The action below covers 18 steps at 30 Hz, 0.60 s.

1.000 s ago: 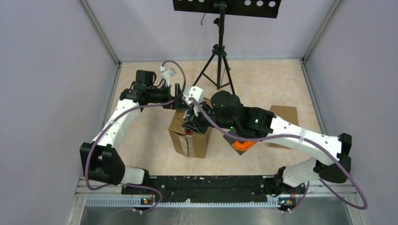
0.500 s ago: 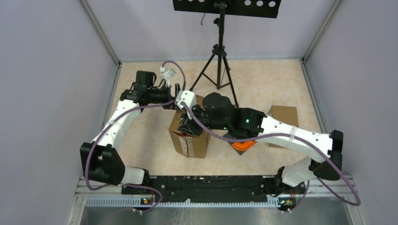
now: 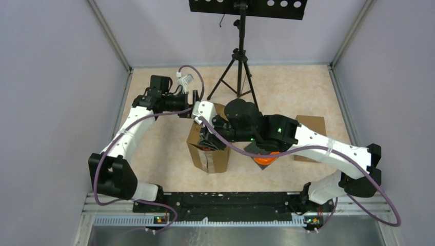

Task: Unpack the express box
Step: Cut the express box at the center of the board.

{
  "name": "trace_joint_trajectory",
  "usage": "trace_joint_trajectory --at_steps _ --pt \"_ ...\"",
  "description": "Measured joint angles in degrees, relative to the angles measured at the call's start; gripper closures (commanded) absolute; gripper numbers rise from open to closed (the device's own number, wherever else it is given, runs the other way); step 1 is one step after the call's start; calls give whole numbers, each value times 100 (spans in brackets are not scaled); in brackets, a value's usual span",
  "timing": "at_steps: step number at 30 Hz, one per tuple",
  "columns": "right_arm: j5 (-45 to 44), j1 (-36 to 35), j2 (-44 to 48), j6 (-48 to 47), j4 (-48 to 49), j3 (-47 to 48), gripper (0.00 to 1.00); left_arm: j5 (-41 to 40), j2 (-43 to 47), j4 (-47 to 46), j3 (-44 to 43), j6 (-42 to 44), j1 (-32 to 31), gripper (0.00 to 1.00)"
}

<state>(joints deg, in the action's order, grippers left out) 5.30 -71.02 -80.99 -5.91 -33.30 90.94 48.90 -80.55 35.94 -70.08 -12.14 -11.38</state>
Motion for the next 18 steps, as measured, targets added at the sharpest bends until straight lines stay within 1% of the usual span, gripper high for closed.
trace_joint_trajectory --at_steps 8,18 --pt "214 -2 76 -57 -164 -52 100 -22 -35 107 -48 2 -15 2" --pt "164 -66 317 -52 -125 -313 100 68 -151 138 -55 -66 -31 2"
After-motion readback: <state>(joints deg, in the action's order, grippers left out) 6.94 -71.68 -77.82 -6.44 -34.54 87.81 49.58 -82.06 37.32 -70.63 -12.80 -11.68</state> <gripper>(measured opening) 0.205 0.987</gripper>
